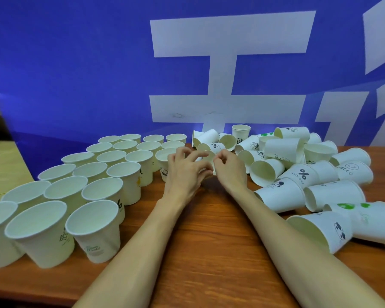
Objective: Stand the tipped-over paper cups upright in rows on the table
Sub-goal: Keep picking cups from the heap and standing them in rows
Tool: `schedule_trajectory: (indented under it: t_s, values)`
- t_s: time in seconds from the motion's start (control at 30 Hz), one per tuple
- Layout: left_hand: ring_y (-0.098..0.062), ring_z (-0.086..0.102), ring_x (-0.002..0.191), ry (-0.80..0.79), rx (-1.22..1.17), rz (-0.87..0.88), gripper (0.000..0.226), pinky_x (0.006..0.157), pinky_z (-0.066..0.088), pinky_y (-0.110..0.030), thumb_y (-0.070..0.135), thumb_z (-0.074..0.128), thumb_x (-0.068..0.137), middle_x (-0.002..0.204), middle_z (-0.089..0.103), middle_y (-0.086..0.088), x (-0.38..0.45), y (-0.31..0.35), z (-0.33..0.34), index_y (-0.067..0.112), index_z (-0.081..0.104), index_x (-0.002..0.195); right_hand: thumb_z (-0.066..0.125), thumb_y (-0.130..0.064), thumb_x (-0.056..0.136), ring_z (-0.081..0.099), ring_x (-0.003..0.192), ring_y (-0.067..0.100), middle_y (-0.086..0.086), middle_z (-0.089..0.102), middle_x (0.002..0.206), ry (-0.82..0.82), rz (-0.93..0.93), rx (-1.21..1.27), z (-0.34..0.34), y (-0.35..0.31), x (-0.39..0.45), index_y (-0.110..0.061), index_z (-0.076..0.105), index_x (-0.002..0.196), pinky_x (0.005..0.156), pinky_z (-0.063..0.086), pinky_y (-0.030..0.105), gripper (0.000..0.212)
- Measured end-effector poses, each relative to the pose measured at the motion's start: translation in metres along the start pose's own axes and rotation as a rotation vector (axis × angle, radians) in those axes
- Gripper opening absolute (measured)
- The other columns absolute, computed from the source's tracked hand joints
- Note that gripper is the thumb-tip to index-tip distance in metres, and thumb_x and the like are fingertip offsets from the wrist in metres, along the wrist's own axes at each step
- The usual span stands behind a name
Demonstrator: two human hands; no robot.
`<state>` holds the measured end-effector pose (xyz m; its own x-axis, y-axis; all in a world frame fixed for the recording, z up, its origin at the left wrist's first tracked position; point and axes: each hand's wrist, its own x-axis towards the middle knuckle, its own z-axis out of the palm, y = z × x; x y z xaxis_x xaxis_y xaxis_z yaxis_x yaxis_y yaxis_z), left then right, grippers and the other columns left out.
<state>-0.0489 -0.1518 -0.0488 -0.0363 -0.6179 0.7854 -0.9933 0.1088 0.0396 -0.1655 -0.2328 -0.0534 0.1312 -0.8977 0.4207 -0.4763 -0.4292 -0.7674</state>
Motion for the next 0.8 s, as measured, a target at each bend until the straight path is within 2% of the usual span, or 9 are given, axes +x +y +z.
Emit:
schedule_trajectory:
  t_s: [0.1, 0.27, 0.33, 0.43, 0.5, 0.6, 0.67, 0.73, 0.8]
  values:
    - [-0.018, 0.040, 0.103, 0.043, -0.006, 0.011, 0.007, 0.078, 0.021, -0.031, 0.037, 0.072, 0.081, 0.113, 0.068, 0.014, 0.002, 0.003, -0.005, 0.032, 0.072, 0.086, 0.049, -0.026, 0.091, 0.055, 0.074, 0.018, -0.004, 0.063, 0.077, 0.029, -0.002, -0.004, -0.002, -0.001, 0.000, -0.024, 0.059, 0.080, 0.064, 0.041, 0.031, 0.015]
    - [-0.026, 0.046, 0.105, -0.051, 0.041, 0.027, 0.040, 0.080, 0.029, -0.038, 0.042, 0.079, 0.070, 0.120, 0.064, 0.010, 0.003, 0.005, -0.018, 0.038, 0.068, 0.108, 0.051, -0.022, 0.090, 0.055, 0.070, 0.018, -0.003, 0.062, 0.073, 0.032, -0.010, 0.014, -0.005, 0.002, -0.003, -0.020, 0.061, 0.081, 0.060, 0.040, 0.029, 0.014]
    - [-0.026, 0.044, 0.109, -0.094, 0.061, 0.011, 0.036, 0.082, 0.029, -0.039, 0.044, 0.079, 0.070, 0.125, 0.062, 0.010, 0.003, 0.005, -0.022, 0.038, 0.070, 0.104, 0.052, -0.023, 0.090, 0.055, 0.069, 0.017, -0.004, 0.062, 0.073, 0.031, -0.017, 0.026, -0.006, 0.002, -0.004, -0.020, 0.061, 0.080, 0.058, 0.037, 0.028, 0.014]
    - [-0.020, 0.039, 0.109, -0.055, 0.066, 0.016, 0.016, 0.082, 0.024, -0.036, 0.044, 0.073, 0.076, 0.126, 0.062, 0.013, 0.003, 0.006, -0.024, 0.036, 0.071, 0.090, 0.052, -0.023, 0.092, 0.054, 0.069, 0.012, -0.006, 0.062, 0.075, 0.023, -0.035, 0.073, -0.006, -0.001, -0.006, -0.021, 0.062, 0.083, 0.055, 0.036, 0.025, 0.014]
    - [-0.017, 0.038, 0.103, -0.029, 0.053, 0.034, 0.013, 0.079, 0.023, -0.034, 0.045, 0.071, 0.079, 0.117, 0.066, 0.016, 0.004, 0.008, -0.024, 0.034, 0.071, 0.085, 0.050, -0.021, 0.093, 0.055, 0.072, 0.010, -0.008, 0.061, 0.077, 0.039, -0.022, 0.152, -0.009, -0.003, -0.007, -0.021, 0.062, 0.087, 0.057, 0.037, 0.024, 0.013]
    - [-0.019, 0.043, 0.088, -0.027, 0.054, 0.041, 0.017, 0.072, 0.016, -0.030, 0.046, 0.072, 0.077, 0.090, 0.070, 0.013, 0.006, 0.010, -0.025, 0.029, 0.072, 0.081, 0.044, -0.022, 0.095, 0.057, 0.076, 0.018, -0.005, 0.060, 0.076, 0.048, 0.023, 0.242, -0.009, -0.003, -0.007, -0.020, 0.057, 0.090, 0.061, 0.041, 0.030, 0.013]
    - [-0.020, 0.046, 0.085, -0.068, 0.081, 0.015, 0.019, 0.071, 0.015, -0.031, 0.046, 0.071, 0.078, 0.082, 0.069, 0.007, 0.008, 0.009, -0.028, 0.027, 0.072, 0.083, 0.038, -0.025, 0.095, 0.059, 0.078, 0.023, 0.000, 0.064, 0.074, 0.014, 0.068, 0.268, -0.006, -0.001, -0.006, -0.018, 0.059, 0.084, 0.069, 0.047, 0.036, 0.024]
    - [-0.018, 0.048, 0.086, -0.103, 0.087, -0.032, 0.020, 0.076, 0.020, -0.033, 0.047, 0.070, 0.081, 0.083, 0.069, 0.006, 0.006, 0.007, -0.033, 0.028, 0.072, 0.087, 0.032, -0.028, 0.096, 0.062, 0.075, 0.027, 0.003, 0.065, 0.068, -0.034, 0.093, 0.270, -0.004, 0.000, -0.006, -0.023, 0.062, 0.070, 0.077, 0.050, 0.041, 0.040]
    - [-0.016, 0.049, 0.086, -0.087, 0.053, -0.085, 0.019, 0.079, 0.022, -0.033, 0.048, 0.069, 0.082, 0.083, 0.070, 0.008, 0.000, 0.002, -0.038, 0.030, 0.072, 0.089, 0.026, -0.031, 0.099, 0.062, 0.074, 0.028, 0.000, 0.063, 0.063, -0.072, 0.072, 0.235, -0.003, 0.001, -0.009, -0.023, 0.061, 0.058, 0.078, 0.049, 0.039, 0.055]
